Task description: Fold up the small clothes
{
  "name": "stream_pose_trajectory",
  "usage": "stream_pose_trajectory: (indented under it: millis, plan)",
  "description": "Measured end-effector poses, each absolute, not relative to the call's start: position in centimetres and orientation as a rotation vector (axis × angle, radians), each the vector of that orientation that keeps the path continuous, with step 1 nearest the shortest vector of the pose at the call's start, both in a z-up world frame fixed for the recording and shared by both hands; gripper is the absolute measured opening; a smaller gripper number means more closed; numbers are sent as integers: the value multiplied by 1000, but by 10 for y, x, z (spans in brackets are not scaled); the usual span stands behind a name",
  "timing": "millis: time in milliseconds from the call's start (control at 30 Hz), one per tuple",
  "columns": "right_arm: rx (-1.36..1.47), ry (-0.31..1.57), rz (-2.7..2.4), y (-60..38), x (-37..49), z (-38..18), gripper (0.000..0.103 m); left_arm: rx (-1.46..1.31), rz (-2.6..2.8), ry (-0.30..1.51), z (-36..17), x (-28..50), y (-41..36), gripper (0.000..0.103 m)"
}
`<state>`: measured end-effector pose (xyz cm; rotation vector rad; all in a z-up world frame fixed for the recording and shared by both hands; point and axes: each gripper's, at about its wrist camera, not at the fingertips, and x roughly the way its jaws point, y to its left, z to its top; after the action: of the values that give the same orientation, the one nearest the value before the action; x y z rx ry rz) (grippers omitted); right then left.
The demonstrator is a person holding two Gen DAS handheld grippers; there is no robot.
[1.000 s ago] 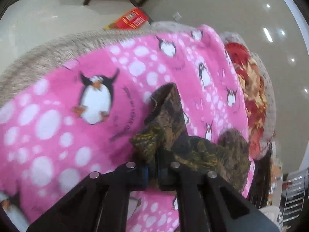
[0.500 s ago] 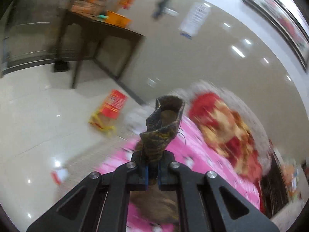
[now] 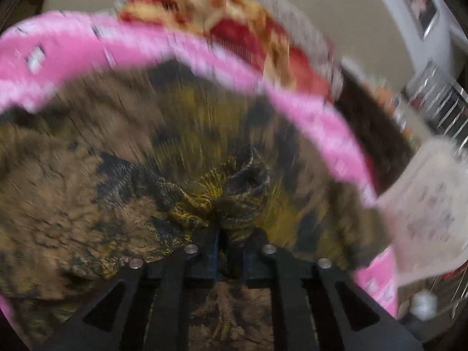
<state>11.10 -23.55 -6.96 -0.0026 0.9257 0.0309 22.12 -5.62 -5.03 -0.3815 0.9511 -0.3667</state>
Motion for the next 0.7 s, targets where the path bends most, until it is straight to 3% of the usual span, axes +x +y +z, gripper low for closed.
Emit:
stream_pose_trajectory:
  millis: [133, 233, 333, 500, 700]
  plan:
    - [49, 830, 79, -245, 117, -30, 103, -343, -401, 950, -57, 195, -52, 35]
    - [143, 780, 224, -243, 141, -9, 103, -277, -338, 888, -44, 172, -31, 56]
    - [216, 822, 451, -226, 180, -17, 102, -224, -232, 880, -54, 143, 0, 57]
    - [240, 933, 518, -212, 228, -59, 78, -233, -215, 864, -76, 111, 22, 58]
    - [394, 902, 671, -220, 239, -67, 72, -202, -177, 856, -78, 117, 13, 65]
